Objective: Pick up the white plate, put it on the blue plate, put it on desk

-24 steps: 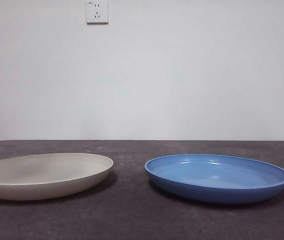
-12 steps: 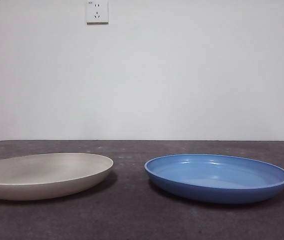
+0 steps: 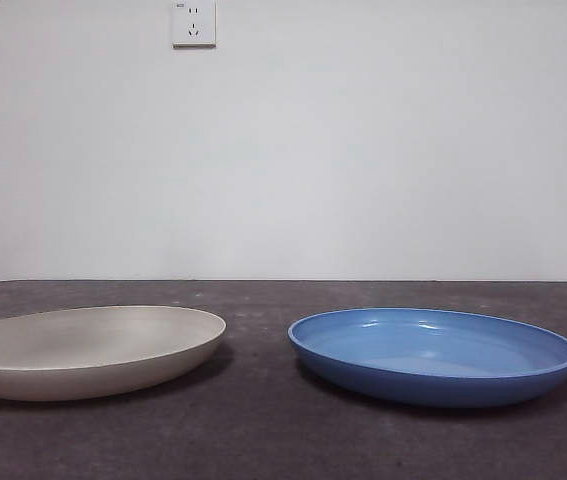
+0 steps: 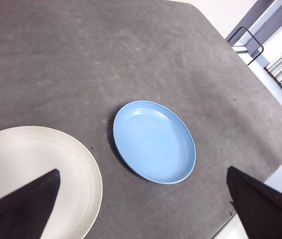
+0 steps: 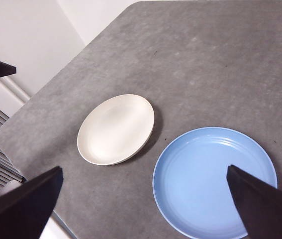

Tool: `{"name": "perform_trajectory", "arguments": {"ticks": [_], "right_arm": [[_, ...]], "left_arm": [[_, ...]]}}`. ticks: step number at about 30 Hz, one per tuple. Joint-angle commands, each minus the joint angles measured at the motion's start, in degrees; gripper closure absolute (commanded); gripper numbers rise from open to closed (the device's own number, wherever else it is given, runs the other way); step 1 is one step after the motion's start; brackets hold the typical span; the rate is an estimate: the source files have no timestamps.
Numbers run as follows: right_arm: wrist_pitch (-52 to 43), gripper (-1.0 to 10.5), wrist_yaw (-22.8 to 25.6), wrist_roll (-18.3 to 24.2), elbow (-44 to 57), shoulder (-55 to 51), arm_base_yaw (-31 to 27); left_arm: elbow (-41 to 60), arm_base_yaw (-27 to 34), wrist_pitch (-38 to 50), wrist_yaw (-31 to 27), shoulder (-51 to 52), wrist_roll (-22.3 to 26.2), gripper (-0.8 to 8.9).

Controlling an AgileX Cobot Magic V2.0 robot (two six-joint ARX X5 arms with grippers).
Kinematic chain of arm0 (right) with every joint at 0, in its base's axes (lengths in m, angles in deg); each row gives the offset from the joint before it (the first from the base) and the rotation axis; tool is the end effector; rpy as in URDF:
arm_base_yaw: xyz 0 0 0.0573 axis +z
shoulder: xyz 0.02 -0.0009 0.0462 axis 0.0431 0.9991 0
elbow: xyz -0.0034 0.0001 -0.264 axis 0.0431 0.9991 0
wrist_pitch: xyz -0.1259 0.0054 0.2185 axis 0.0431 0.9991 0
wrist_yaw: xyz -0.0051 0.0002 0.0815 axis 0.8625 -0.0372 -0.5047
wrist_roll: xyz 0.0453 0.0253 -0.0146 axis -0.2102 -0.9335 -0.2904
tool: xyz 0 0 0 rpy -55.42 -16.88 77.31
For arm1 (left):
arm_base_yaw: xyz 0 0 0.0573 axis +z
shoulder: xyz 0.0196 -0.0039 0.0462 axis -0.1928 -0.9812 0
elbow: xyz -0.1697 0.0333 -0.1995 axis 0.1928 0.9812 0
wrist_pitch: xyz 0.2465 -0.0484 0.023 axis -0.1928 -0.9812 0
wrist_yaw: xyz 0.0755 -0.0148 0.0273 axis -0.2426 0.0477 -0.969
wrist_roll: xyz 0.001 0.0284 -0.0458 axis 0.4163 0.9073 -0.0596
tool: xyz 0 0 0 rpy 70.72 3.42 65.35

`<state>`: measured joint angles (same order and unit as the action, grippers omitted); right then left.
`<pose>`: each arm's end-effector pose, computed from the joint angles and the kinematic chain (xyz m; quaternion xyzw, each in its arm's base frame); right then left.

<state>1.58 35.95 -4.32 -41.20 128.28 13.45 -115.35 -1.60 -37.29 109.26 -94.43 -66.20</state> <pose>0.1018 0.0363 0.3624 0.1057 0.2675 0.3576 0.8885 0.1331 -0.0463 0.3556 -0.1196 0.2903 -0.3537 0.8811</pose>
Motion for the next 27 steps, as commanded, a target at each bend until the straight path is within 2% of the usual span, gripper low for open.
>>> {"name": "perform_trajectory", "arguments": {"ticks": [1, 7, 17, 27], "right_arm": [[-0.39, 3.6, -0.2, 0.5, -1.03, 0.17, 0.2], [-0.24, 3.6, -0.31, 0.22, -1.03, 0.17, 0.2], [-0.46, 3.6, -0.28, 0.26, -1.03, 0.17, 0.2], [-0.48, 3.6, -0.13, 0.48, -1.03, 0.17, 0.2]], "left_arm": [[-1.29, 1.49, 0.17, 0.26, -0.9, -2.4, 1.58], [-2.1, 6.86, -3.96, 0.28, -5.68, -1.92, 1.59], [-2.1, 14.88, -6.54, 0.31, -21.94, 0.72, 1.59], [-2.1, 17.46, -4.46, 0.24, -36.92, 5.79, 1.65]]}}
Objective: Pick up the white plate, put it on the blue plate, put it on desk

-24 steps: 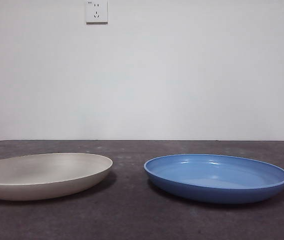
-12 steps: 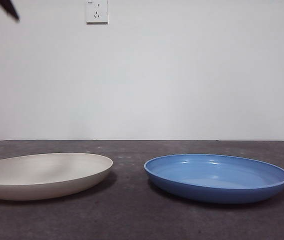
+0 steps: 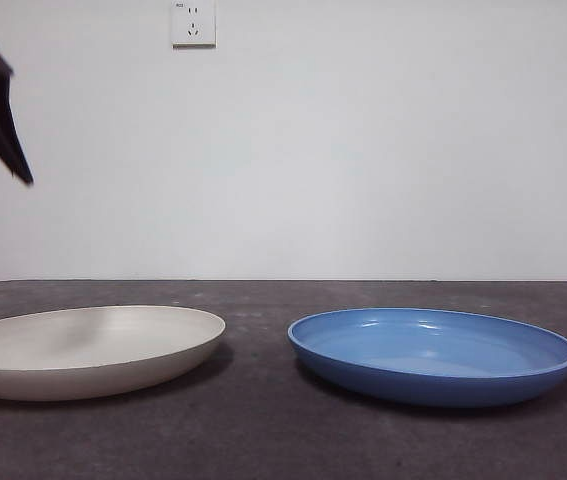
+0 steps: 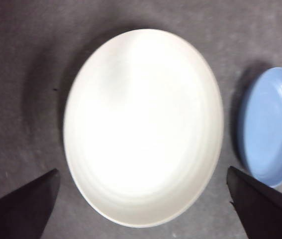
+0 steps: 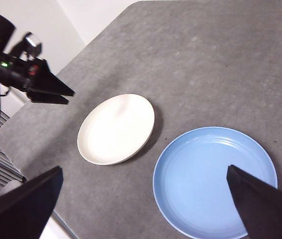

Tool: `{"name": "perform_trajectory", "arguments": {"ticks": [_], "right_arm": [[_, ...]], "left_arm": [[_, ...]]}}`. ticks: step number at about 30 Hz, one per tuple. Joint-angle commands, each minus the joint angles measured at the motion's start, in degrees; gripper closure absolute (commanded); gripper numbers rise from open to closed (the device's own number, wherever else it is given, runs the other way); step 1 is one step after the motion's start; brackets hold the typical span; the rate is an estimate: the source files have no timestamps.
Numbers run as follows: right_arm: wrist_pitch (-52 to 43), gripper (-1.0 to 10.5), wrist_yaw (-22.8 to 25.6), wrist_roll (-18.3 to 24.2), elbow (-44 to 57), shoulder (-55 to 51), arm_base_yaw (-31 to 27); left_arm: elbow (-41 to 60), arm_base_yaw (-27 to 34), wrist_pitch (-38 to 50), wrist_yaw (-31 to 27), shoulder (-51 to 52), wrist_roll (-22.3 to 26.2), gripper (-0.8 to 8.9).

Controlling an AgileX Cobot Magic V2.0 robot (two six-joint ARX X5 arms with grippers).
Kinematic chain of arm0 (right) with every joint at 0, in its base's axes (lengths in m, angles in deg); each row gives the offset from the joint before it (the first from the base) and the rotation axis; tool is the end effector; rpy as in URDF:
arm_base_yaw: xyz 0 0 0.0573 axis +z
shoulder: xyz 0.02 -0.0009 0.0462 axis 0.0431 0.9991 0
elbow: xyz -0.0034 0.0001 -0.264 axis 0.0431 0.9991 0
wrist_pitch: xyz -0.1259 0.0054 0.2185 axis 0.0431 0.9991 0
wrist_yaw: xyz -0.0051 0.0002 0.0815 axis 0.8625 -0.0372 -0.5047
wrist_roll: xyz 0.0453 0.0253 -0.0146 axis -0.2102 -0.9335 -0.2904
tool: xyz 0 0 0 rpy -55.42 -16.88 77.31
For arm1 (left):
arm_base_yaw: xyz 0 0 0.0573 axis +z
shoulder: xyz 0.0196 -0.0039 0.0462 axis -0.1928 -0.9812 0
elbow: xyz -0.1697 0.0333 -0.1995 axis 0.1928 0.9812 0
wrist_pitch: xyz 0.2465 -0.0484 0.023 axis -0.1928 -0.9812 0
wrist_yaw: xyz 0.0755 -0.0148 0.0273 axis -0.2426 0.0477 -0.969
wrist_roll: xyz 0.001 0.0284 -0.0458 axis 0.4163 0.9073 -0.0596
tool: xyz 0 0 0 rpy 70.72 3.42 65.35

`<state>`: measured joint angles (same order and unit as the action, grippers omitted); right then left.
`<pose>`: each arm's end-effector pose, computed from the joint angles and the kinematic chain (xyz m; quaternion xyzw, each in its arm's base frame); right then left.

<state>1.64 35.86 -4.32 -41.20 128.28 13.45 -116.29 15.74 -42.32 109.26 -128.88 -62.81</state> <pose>0.1017 0.0363 0.3623 0.1060 0.2680 0.3583 0.8880 0.2565 0.0048 0.2450 -0.2256 0.5472 -0.1748 0.7868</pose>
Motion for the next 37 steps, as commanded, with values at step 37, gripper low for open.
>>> {"name": "perform_trajectory", "arguments": {"ticks": [37], "right_arm": [[-0.52, 3.6, 0.0, 0.5, -1.03, 0.2, 0.2]], "left_arm": [[-1.16, 0.17, 7.96, 4.11, -18.86, 4.57, 2.32]]}}
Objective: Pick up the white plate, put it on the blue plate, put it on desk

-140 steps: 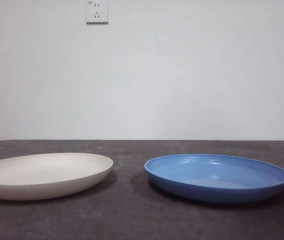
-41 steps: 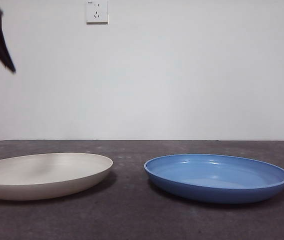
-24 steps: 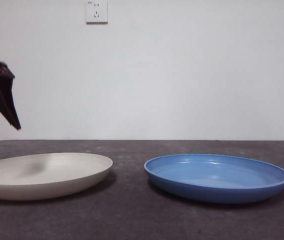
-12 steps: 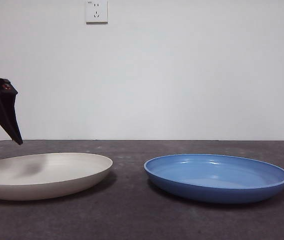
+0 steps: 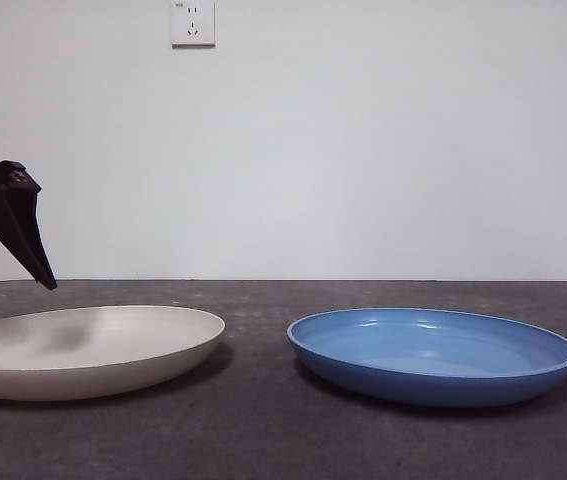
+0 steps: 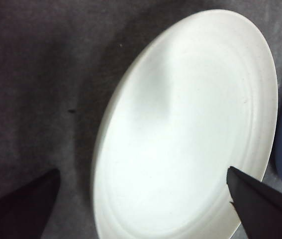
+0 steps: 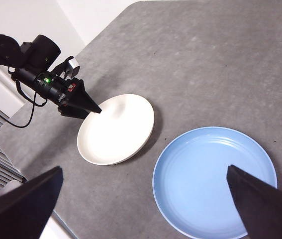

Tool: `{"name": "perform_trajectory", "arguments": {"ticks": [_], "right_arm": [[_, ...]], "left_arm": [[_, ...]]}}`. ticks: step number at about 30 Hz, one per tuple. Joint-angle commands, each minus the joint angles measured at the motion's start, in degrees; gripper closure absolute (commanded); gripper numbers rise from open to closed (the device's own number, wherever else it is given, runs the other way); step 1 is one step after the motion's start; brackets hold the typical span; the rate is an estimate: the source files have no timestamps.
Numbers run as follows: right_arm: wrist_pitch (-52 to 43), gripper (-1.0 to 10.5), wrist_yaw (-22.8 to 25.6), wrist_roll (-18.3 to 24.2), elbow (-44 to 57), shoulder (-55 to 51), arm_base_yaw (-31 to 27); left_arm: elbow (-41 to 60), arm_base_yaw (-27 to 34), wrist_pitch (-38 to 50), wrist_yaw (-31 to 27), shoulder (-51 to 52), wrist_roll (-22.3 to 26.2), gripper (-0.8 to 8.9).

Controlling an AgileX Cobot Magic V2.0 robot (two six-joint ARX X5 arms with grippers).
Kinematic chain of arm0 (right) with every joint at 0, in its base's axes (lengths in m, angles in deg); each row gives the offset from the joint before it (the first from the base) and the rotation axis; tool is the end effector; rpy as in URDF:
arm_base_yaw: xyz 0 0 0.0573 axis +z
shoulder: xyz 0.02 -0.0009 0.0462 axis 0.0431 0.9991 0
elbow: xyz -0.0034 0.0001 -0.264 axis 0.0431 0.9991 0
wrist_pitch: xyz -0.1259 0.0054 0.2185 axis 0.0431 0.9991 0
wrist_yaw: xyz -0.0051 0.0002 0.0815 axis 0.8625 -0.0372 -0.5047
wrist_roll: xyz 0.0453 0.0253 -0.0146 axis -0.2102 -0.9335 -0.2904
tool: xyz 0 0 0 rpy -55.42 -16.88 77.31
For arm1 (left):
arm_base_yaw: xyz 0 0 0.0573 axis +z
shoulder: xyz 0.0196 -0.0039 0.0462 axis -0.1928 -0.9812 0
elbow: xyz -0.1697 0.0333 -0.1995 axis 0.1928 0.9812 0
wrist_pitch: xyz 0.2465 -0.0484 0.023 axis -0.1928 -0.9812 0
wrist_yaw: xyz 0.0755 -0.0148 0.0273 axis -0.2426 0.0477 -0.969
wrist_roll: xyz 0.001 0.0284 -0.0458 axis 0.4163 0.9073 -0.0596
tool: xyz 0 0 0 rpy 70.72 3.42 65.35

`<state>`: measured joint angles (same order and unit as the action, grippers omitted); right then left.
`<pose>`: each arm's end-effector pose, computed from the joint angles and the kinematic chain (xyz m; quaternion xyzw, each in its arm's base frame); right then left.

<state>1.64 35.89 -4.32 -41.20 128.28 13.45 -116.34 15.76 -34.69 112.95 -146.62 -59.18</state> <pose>0.1017 0.0363 0.3623 0.1059 0.2680 0.3580 0.8881 0.3005 0.0070 0.1691 -0.2415 0.6008 -0.2016 0.7349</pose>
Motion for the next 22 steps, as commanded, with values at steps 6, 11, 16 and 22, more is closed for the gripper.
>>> {"name": "perform_trajectory", "arguments": {"ticks": [6, 11, 16, 22], "right_arm": [[-0.52, 3.6, 0.0, 0.5, -1.03, 0.17, 0.17], [-0.52, 3.6, -0.02, 0.5, -1.03, 0.17, 0.17], [-0.52, 3.6, -0.02, 0.5, -1.03, 0.17, 0.17], [-0.52, 3.6, -0.02, 0.48, -1.03, 0.17, 0.17]], "left_arm": [[-1.11, 0.15, 0.31, -2.49, -1.2, 0.92, 5.36], [-1.11, 0.15, -0.22, -4.79, -1.44, 1.36, 6.09], [-1.11, 0.15, -0.17, -4.9, -1.44, 1.79, 6.68], [-1.11, 0.15, -0.17, -8.83, -1.62, 1.99, 7.02]]}}
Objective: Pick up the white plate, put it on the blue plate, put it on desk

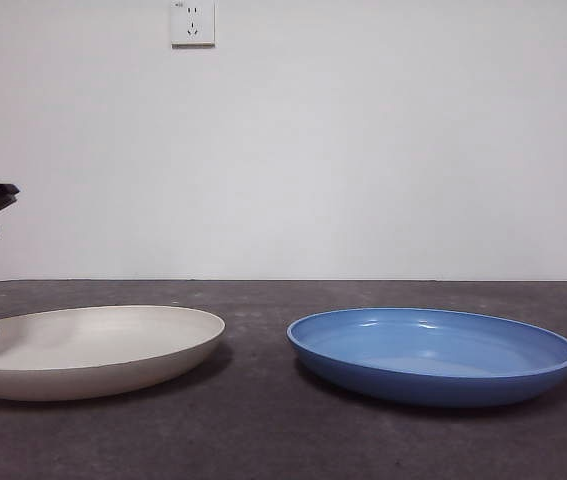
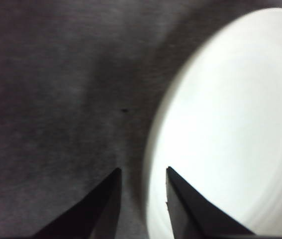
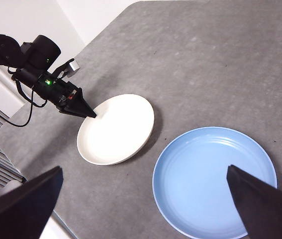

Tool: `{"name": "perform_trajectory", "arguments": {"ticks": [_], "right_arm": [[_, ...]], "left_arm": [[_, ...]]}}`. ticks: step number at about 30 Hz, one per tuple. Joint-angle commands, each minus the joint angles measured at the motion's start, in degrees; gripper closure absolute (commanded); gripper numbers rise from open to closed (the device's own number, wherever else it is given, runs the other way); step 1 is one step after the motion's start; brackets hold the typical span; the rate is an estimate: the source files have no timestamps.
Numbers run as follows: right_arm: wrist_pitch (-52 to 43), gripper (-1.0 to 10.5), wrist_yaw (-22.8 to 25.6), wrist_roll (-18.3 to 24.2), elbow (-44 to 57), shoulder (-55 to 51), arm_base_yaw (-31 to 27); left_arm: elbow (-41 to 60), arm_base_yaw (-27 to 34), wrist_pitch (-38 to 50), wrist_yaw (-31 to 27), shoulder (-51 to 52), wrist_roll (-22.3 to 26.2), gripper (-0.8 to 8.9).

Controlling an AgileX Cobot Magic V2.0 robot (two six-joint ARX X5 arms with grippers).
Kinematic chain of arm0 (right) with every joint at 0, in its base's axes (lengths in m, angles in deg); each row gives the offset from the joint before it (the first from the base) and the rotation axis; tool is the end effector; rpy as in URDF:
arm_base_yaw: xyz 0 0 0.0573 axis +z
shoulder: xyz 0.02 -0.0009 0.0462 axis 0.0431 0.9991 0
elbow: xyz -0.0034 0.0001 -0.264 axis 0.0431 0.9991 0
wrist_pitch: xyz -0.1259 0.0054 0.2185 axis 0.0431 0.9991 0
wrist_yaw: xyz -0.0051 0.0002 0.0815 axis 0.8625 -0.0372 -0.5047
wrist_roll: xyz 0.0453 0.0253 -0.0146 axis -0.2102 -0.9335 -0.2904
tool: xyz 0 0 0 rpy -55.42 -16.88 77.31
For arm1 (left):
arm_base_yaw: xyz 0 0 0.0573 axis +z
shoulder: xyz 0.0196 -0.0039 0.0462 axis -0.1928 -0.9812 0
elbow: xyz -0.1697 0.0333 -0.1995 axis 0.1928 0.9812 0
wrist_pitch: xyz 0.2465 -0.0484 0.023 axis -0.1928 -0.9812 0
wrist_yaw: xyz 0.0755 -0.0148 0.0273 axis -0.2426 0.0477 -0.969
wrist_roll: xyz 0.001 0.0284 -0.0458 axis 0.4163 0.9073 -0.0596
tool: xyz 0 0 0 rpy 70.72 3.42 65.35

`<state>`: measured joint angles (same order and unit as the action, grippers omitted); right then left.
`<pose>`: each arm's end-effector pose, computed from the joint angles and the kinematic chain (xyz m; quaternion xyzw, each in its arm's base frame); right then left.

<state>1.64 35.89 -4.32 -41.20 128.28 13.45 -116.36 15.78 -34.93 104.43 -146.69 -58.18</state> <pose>0.1017 0.0363 0.3623 0.1059 0.2680 0.3580 0.8881 0.3004 0.0107 0.1665 -0.1909 0.6154 -0.1506 0.7498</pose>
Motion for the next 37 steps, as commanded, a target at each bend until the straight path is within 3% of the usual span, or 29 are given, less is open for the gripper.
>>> {"name": "perform_trajectory", "arguments": {"ticks": [1, 8, 15, 21, 29, 37], "right_arm": [[-0.52, 3.6, -0.02, 0.48, -1.03, 0.17, 0.17], [-0.5, 3.6, -0.04, 0.46, -1.03, 0.17, 0.2], [-0.52, 3.6, -0.04, 0.46, -1.03, 0.17, 0.17], [0.2, 3.6, 0.28, -0.22, -1.33, 0.04, 0.09], [4.15, 3.6, 3.21, -0.37, -4.0, -0.09, 0.07], [8.28, 3.6, 4.59, 0.66, -9.14, -1.07, 0.09]], "left_arm": [[-1.09, 0.13, 0.04, -0.31, -1.55, 1.05, 7.22], [-1.09, -0.17, 0.04, -0.31, -1.55, 1.9, 8.05], [-2.19, -0.35, -0.68, -0.31, -1.53, 1.92, 8.05], [-9.49, -1.77, -7.91, -0.28, -1.51, 0.39, 8.04], [-21.0, -9.7, -17.33, -0.28, -1.51, -4.92, 8.04], [-25.44, -21.09, -16.55, -0.33, -1.66, -8.57, 8.04]]}}
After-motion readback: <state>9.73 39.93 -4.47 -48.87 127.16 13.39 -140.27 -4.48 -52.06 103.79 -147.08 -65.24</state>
